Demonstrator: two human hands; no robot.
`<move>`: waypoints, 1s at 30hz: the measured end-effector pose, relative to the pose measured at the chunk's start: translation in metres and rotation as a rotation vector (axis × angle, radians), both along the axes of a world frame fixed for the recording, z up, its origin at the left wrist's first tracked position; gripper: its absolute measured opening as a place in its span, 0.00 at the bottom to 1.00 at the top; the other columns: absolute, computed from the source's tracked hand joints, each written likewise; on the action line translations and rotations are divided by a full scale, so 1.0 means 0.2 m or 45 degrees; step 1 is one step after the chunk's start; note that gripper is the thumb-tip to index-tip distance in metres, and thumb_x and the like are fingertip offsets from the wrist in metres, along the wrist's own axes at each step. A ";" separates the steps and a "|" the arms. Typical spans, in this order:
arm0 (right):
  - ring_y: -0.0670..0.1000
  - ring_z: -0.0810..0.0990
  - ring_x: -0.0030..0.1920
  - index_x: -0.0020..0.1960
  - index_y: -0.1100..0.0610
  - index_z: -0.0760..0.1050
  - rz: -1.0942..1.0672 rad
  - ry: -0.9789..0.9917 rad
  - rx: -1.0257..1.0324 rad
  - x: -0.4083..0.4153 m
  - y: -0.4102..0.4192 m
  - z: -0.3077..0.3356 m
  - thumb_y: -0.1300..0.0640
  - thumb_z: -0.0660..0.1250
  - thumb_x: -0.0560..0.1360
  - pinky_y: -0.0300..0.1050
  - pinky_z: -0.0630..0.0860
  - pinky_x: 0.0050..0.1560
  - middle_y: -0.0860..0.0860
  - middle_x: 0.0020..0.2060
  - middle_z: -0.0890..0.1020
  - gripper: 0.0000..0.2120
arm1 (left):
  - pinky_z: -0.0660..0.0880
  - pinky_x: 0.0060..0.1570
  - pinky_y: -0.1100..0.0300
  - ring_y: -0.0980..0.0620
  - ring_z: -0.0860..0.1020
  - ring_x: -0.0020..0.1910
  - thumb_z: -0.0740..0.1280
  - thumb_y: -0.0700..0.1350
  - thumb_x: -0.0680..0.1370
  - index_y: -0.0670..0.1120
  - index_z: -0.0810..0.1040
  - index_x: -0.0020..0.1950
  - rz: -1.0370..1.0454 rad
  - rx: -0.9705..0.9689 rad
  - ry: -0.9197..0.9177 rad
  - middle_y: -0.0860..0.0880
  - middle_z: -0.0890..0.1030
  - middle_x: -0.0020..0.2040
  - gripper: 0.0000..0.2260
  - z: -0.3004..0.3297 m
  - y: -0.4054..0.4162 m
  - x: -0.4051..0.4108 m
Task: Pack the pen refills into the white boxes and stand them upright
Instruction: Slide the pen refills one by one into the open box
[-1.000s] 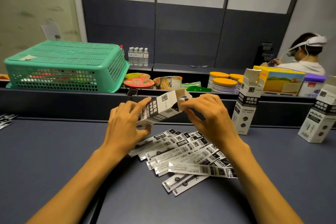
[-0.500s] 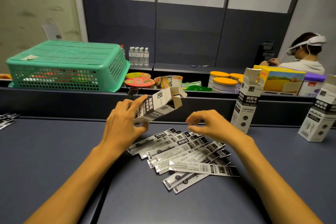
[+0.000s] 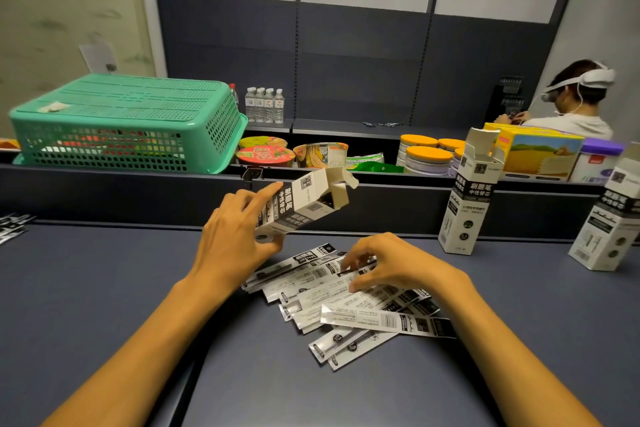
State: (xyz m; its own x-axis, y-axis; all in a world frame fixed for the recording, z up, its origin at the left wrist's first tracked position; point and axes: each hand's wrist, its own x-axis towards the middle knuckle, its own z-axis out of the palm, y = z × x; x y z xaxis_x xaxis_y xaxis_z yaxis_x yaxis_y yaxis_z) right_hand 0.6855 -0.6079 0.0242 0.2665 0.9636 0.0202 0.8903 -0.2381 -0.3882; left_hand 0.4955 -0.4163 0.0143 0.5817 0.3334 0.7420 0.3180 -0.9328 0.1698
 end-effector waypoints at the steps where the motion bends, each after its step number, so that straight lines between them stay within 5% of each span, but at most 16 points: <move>1: 0.43 0.76 0.52 0.55 0.47 0.81 0.006 -0.011 -0.002 0.00 0.00 0.00 0.47 0.75 0.69 0.42 0.77 0.53 0.43 0.52 0.79 0.15 | 0.72 0.41 0.56 0.50 0.71 0.49 0.76 0.49 0.67 0.53 0.66 0.73 -0.001 -0.002 -0.001 0.49 0.75 0.52 0.36 0.00 0.00 0.00; 7: 0.41 0.75 0.54 0.56 0.47 0.80 0.032 0.012 -0.004 -0.01 0.00 0.00 0.49 0.74 0.71 0.34 0.72 0.52 0.38 0.53 0.77 0.15 | 0.70 0.40 0.58 0.50 0.71 0.49 0.76 0.49 0.67 0.53 0.66 0.74 -0.006 -0.001 -0.005 0.49 0.75 0.52 0.37 0.00 0.00 -0.01; 15: 0.42 0.76 0.51 0.49 0.47 0.80 0.017 0.033 0.017 -0.02 0.00 0.00 0.49 0.76 0.69 0.41 0.75 0.53 0.42 0.49 0.78 0.10 | 0.69 0.40 0.58 0.49 0.71 0.49 0.76 0.49 0.67 0.53 0.66 0.73 -0.008 0.000 -0.023 0.48 0.75 0.52 0.36 0.01 -0.01 -0.01; 22: 0.41 0.79 0.48 0.49 0.48 0.80 -0.007 0.135 0.057 -0.03 -0.04 0.03 0.54 0.75 0.71 0.36 0.77 0.48 0.42 0.47 0.81 0.08 | 0.70 0.40 0.58 0.50 0.71 0.49 0.76 0.48 0.67 0.53 0.65 0.74 -0.013 0.000 -0.032 0.49 0.75 0.52 0.37 0.01 -0.01 -0.01; 25: 0.36 0.77 0.48 0.52 0.47 0.81 -0.017 0.091 0.152 -0.03 -0.08 0.07 0.55 0.73 0.73 0.31 0.74 0.47 0.38 0.45 0.80 0.08 | 0.72 0.40 0.57 0.50 0.71 0.49 0.76 0.48 0.67 0.53 0.65 0.74 -0.015 0.000 -0.042 0.49 0.75 0.52 0.38 0.01 0.00 -0.01; 30: 0.41 0.78 0.46 0.49 0.48 0.81 -0.068 0.083 0.491 0.03 -0.17 0.16 0.57 0.72 0.73 0.39 0.76 0.48 0.43 0.42 0.82 0.07 | 0.70 0.43 0.54 0.49 0.71 0.47 0.77 0.48 0.66 0.52 0.66 0.73 0.014 0.014 -0.054 0.48 0.75 0.51 0.37 0.01 0.00 -0.01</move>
